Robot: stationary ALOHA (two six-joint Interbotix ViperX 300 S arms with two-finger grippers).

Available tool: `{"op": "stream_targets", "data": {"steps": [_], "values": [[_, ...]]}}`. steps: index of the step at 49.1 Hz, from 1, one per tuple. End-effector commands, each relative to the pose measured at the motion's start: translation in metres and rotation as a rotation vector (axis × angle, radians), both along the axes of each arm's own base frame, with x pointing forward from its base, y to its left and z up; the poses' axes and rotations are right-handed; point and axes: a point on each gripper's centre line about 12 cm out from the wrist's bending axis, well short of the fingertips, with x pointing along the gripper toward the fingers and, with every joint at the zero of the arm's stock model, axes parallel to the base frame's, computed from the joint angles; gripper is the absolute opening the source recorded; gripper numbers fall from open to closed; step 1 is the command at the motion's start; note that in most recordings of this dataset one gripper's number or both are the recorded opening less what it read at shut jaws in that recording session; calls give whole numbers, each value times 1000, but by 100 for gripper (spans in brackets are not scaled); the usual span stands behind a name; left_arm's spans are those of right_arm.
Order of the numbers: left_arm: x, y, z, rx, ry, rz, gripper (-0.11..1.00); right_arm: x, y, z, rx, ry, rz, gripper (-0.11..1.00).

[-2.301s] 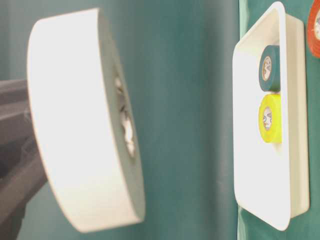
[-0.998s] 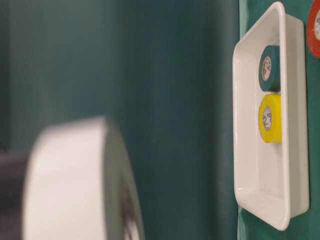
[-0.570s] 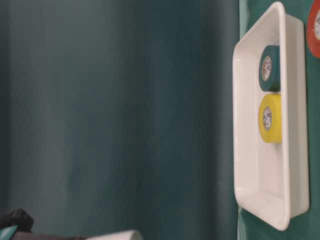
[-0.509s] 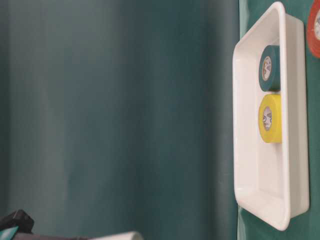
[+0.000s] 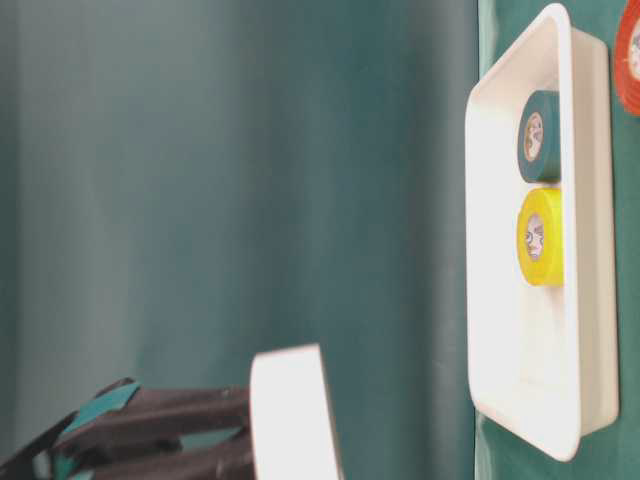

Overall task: Pick up the tape from a random location and place it into the white case.
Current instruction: 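Lift the white roll and carry it toward the white tray, then lower the white roll into the tray left of the yellow roll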

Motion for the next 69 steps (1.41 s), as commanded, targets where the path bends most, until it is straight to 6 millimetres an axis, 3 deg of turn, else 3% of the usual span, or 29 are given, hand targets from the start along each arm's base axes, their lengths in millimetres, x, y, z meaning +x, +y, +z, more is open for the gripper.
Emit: {"op": "stream_targets", "data": {"steps": [1,32,40,52,69], "values": [[-3,22,16,-4,-46,55,24,5,0,9,0,-31,1,88],[-18,172,4,54,-39,416,24,4,-1,7,-2,-9,-4,88],[-21,202,3,81,-36,466,24,3,-1,6,-4,-2,-5,88],[-21,226,2,89,-31,516,24,3,-1,6,-4,0,-3,88],[-16,229,0,84,-25,519,24,3,-1,5,-6,13,-4,88]]}}
